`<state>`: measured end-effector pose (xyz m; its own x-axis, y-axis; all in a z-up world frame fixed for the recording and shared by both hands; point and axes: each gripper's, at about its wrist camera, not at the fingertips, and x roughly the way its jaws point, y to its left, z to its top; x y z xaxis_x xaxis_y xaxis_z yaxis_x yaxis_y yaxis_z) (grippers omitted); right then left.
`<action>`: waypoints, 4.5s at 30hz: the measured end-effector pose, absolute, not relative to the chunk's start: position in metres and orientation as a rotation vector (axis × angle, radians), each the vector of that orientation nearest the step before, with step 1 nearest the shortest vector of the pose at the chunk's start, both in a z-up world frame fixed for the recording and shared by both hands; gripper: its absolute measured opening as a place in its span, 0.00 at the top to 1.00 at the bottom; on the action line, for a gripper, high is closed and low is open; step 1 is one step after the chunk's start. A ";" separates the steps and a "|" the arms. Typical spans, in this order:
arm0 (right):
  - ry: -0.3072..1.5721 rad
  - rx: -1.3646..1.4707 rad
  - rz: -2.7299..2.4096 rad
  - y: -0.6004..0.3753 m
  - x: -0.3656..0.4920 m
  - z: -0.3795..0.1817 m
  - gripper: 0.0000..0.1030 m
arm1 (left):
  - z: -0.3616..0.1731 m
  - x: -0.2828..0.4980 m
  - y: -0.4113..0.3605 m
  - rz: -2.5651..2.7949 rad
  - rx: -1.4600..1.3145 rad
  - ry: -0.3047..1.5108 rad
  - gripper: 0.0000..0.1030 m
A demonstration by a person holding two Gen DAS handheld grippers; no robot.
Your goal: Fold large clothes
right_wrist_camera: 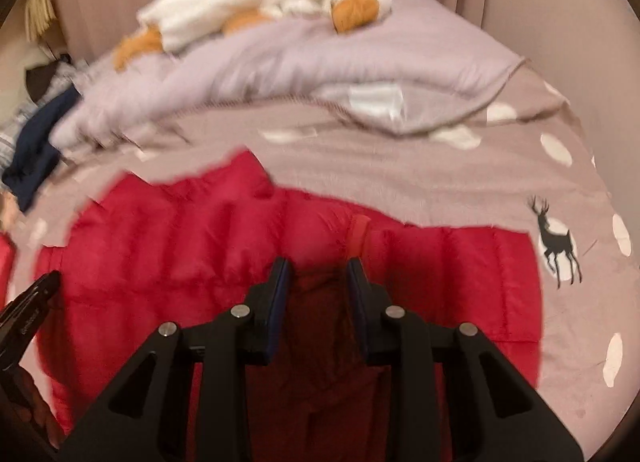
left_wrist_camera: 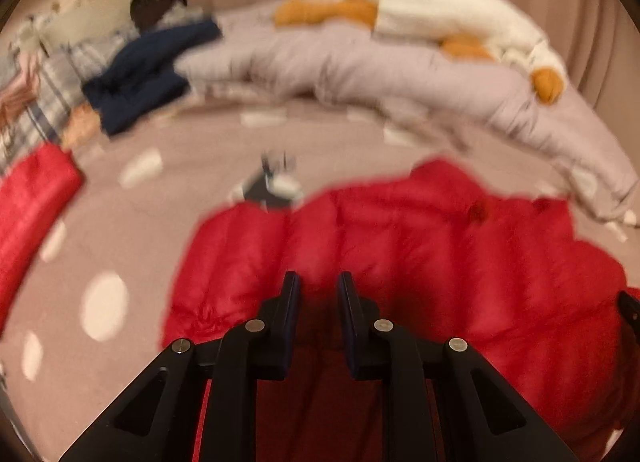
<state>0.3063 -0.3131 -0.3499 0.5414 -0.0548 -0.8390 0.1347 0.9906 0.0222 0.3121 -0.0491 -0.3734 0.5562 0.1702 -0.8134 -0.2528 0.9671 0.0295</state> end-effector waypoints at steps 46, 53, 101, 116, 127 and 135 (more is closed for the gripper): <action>0.829 -0.063 -0.206 -0.303 0.293 -0.388 0.33 | -0.404 0.307 -0.057 0.197 -0.014 0.850 0.79; 0.893 -0.031 -0.195 -0.314 0.245 -0.354 0.13 | -0.368 0.261 -0.018 0.088 -0.226 0.937 0.35; 1.038 0.212 -0.180 -0.336 0.259 -0.387 0.83 | -0.407 0.215 0.007 0.044 -0.230 1.128 0.83; 1.006 0.189 -0.191 -0.337 0.202 -0.361 0.42 | -0.385 0.143 0.036 0.087 -0.364 1.146 0.43; 0.986 0.256 -0.209 -0.329 0.103 -0.368 0.25 | -0.378 0.041 0.029 0.055 -0.435 1.148 0.41; 1.050 0.309 -0.211 -0.342 0.052 -0.381 0.12 | -0.386 -0.007 0.040 0.078 -0.706 1.093 0.43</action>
<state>0.0521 -0.3420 -0.3806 0.4839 -0.0234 -0.8748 0.3159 0.9369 0.1496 -0.0071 0.0397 -0.3859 0.4800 -0.2765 -0.8325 -0.3922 0.7812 -0.4857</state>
